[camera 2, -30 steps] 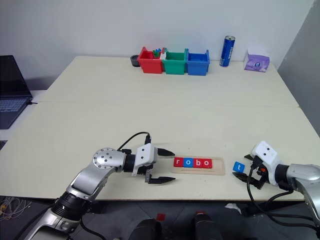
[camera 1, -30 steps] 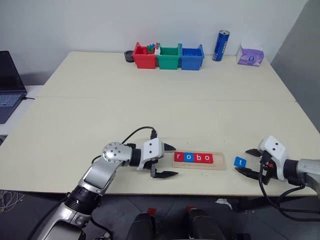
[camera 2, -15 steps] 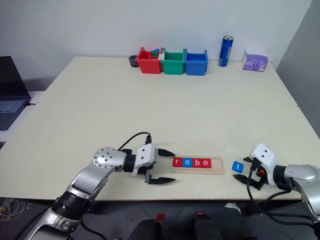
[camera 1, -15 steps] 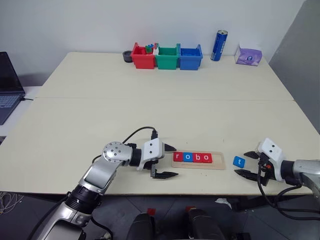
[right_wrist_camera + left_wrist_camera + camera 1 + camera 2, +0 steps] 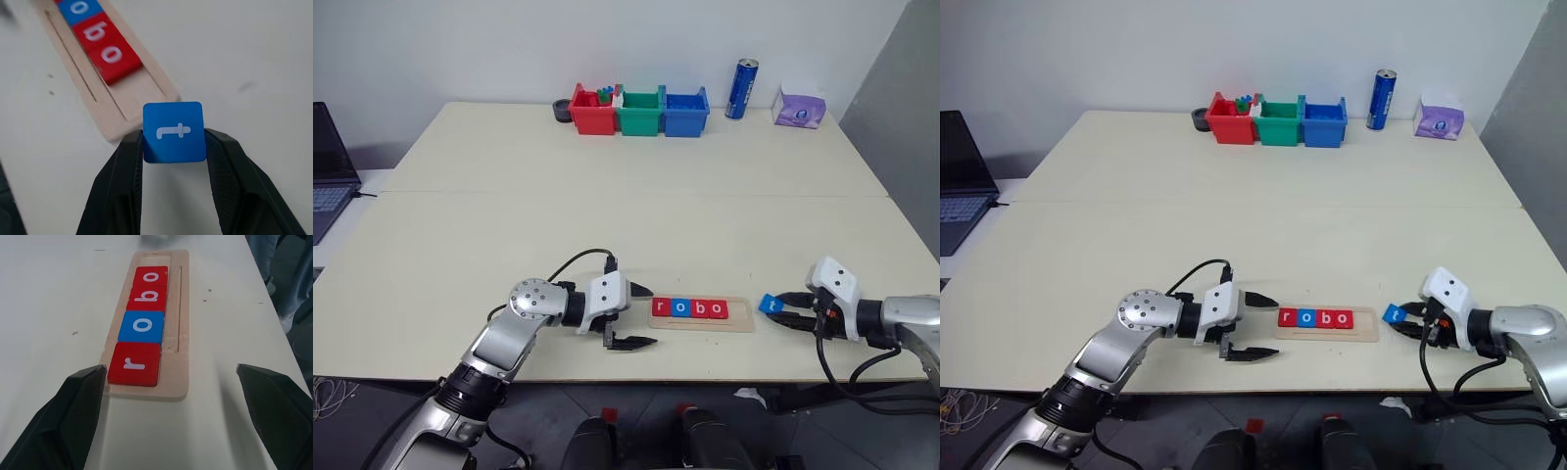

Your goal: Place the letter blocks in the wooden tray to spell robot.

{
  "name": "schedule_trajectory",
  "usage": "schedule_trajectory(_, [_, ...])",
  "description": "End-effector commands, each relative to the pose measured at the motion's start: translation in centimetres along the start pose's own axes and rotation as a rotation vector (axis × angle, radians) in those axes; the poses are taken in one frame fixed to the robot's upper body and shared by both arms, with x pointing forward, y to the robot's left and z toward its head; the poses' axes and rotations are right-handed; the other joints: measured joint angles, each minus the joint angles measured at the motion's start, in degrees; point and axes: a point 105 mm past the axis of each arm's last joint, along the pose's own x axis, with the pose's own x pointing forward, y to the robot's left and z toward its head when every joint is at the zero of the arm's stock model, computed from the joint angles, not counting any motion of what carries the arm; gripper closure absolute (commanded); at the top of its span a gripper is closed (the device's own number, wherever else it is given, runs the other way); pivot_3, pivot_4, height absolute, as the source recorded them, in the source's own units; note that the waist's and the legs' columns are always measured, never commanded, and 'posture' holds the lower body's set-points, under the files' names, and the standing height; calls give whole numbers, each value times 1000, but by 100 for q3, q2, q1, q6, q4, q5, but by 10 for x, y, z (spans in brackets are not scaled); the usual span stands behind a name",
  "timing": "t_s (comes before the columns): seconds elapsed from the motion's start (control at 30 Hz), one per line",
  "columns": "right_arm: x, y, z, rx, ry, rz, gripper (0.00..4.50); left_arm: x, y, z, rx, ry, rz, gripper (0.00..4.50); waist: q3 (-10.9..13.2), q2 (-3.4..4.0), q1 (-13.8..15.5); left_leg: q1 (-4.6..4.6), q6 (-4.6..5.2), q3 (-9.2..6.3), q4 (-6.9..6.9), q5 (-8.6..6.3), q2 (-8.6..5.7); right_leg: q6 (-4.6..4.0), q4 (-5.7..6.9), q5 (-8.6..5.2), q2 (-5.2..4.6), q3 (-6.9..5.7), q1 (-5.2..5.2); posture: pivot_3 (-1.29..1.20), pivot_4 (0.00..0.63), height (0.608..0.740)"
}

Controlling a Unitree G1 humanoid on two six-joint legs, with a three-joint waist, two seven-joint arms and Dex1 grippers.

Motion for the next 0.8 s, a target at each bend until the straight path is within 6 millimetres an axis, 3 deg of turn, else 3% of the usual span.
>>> schedule_trajectory(0.03, [6,10,11,-112,31,71,3042,-10,6,1,3,-5,44,0,0,0,6,-1,0,0,0,0,1,0,-2,0,0,-1,0,0,150,740])
schedule_trajectory(0.3, [22,2,12,-206,120,133,3042,-16,9,-2,-10,-2,76,0,0,0,8,-3,0,2,2,0,2,0,-3,0,-6,-6,-1,0,150,740])
schedule_trajectory(0.8, [30,-5,12,-235,140,181,3042,-10,8,0,-3,-18,86,0,0,0,14,-4,0,0,1,0,5,-2,-1,1,-6,-8,-2,0,150,740])
